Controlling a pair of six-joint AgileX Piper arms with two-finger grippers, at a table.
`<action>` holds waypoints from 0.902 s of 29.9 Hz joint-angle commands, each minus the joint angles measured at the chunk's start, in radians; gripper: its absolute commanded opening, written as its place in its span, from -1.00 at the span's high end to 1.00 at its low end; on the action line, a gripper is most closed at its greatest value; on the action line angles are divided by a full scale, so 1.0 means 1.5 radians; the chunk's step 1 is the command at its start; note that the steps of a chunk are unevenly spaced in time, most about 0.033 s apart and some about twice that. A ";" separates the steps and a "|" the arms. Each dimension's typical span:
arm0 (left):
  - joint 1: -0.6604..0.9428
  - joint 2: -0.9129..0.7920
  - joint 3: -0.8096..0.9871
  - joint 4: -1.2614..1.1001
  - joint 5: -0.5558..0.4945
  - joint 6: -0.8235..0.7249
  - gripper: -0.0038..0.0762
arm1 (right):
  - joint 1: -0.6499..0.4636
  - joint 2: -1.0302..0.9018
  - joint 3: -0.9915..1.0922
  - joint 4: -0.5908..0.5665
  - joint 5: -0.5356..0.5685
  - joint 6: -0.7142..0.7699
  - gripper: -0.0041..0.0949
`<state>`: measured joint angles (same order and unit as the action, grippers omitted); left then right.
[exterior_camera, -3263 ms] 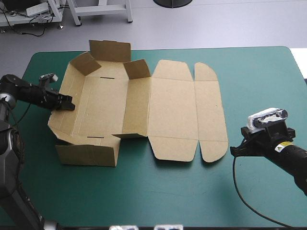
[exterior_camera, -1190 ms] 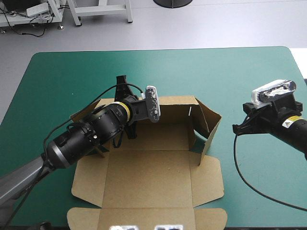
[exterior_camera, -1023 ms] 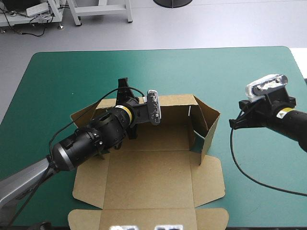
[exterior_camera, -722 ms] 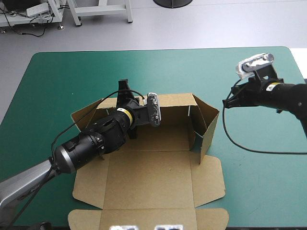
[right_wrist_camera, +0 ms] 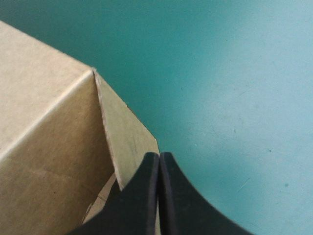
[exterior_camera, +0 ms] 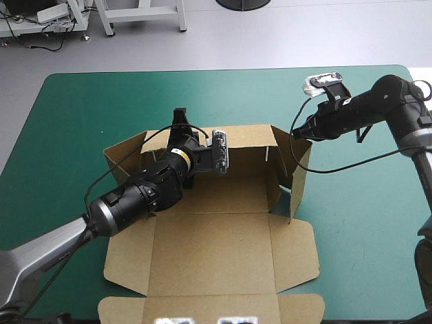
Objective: Fold the box
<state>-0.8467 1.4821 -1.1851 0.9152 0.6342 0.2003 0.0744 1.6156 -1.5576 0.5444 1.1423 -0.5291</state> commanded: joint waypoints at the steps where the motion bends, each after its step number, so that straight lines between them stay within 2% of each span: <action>1: -0.002 -0.012 -0.015 -0.011 -0.047 -0.008 0.88 | 0.001 -0.026 -0.023 0.027 -0.006 -0.010 0.97; 16: -0.002 -0.018 -0.015 -0.005 -0.018 -0.006 0.88 | 0.019 -0.003 -0.020 0.057 0.071 -0.032 0.97; 23: -0.001 -0.040 -0.015 -0.017 -0.001 -0.006 0.88 | 0.035 -0.027 0.031 0.075 0.067 -0.072 0.97; 27: -0.001 -0.044 -0.015 -0.039 -0.004 0.002 0.88 | 0.035 -0.064 0.096 0.091 0.026 -0.125 0.97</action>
<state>-0.8442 1.4562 -1.1851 0.8817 0.6321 0.2036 0.1245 1.6004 -1.4455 0.6129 1.2159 -0.6515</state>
